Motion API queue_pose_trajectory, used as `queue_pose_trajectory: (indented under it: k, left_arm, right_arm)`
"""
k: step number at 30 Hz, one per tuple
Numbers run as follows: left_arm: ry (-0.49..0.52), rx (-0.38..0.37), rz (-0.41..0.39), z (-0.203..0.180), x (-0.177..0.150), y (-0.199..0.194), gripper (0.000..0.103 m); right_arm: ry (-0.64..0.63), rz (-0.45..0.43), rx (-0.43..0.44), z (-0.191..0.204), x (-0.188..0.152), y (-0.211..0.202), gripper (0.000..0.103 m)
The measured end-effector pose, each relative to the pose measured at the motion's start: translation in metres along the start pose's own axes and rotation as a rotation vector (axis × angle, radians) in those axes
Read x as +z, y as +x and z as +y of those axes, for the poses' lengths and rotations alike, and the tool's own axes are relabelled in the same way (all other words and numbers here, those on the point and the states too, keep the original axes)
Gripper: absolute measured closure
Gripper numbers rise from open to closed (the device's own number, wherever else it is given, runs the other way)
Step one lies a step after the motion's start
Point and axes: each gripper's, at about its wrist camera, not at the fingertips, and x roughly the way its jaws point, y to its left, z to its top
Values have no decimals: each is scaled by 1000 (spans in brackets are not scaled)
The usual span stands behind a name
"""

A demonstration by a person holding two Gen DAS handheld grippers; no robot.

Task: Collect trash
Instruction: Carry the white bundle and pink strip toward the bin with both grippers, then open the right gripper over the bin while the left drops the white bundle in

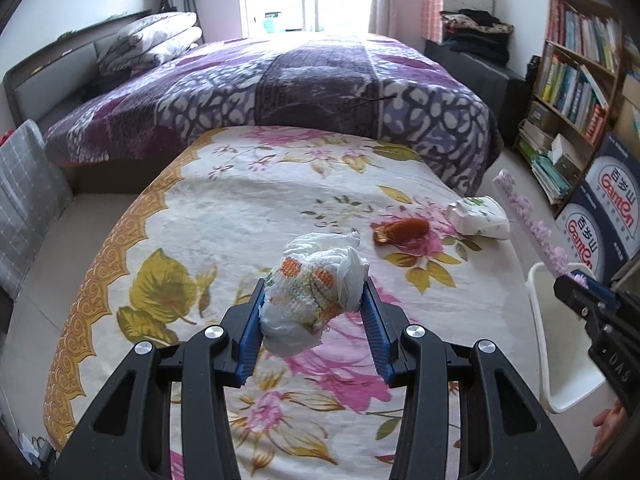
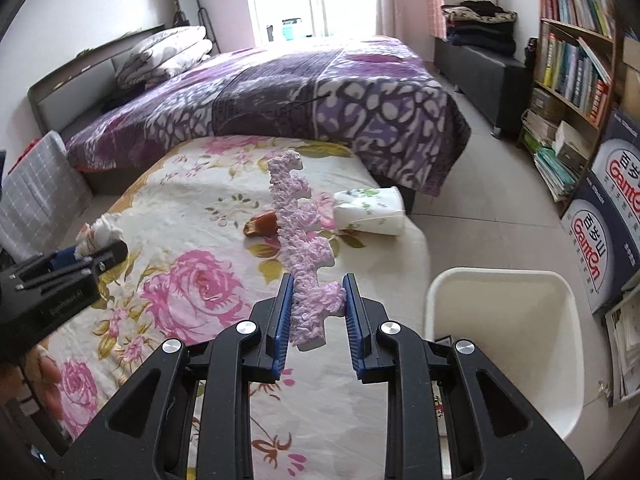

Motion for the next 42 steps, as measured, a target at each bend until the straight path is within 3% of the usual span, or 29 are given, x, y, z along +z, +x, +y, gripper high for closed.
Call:
queue_pose_trajectory:
  k: [18, 31, 38, 41, 42]
  left_arm:
    - [78, -68, -18, -61, 2, -5, 58]
    - [140, -115, -8, -104, -3, -2, 58]
    - [182, -151, -9, -133, -6, -3, 58]
    - [198, -168, -8, -146, -7, -3, 58]
    - [204, -173, -9, -150, -7, -3, 58]
  right_arm:
    - [115, -20, -96, -72, -2, -25, 79]
    - [180, 42, -180, -123, -18, -31, 79]
    - [232, 120, -239, -152, -31, -27, 76]
    - [268, 144, -263, -167, -37, -27, 68]
    - [277, 145, -273, -170, -38, -28, 60]
